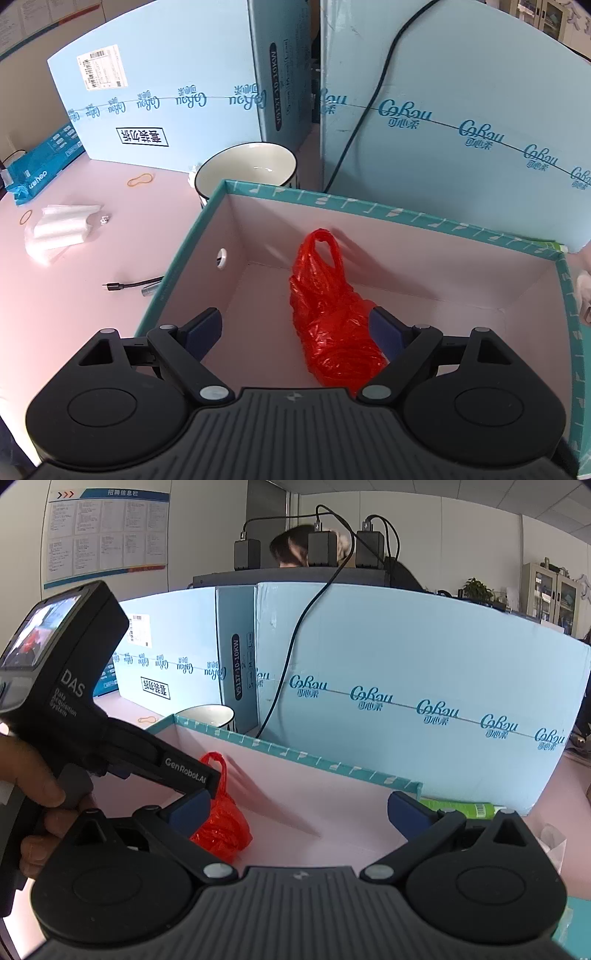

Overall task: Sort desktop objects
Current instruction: 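Raise the open left tool away from the red bag in the box, then move both open tools toward the teal YEARCON bag on the desk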

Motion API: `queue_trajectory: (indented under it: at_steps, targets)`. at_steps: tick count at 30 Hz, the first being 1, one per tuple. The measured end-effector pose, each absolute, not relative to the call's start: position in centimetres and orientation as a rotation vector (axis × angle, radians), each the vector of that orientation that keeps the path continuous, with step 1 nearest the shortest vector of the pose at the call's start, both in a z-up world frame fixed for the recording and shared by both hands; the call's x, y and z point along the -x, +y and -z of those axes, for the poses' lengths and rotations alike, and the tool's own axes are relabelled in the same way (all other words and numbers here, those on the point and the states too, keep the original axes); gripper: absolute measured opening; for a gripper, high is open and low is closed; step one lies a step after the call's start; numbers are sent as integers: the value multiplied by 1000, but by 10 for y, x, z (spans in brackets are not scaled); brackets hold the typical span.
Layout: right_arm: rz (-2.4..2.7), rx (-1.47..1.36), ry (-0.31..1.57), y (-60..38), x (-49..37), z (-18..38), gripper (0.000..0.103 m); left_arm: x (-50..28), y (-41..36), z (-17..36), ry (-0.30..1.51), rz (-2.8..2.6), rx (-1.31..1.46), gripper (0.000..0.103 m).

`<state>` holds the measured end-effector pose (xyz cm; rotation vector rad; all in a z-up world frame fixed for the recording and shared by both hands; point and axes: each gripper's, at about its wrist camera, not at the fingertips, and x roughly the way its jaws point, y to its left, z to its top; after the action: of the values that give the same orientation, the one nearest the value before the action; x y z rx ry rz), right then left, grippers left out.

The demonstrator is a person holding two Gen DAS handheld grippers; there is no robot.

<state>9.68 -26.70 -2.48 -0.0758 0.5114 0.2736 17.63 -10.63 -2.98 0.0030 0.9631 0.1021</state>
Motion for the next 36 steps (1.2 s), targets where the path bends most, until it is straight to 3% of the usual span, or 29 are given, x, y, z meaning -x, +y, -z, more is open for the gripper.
queue_trajectory:
  at_steps: [36]
  targets:
    - [-172, -1, 441, -298, -58, 25, 103, -136, -133, -9, 850, 15, 70, 85]
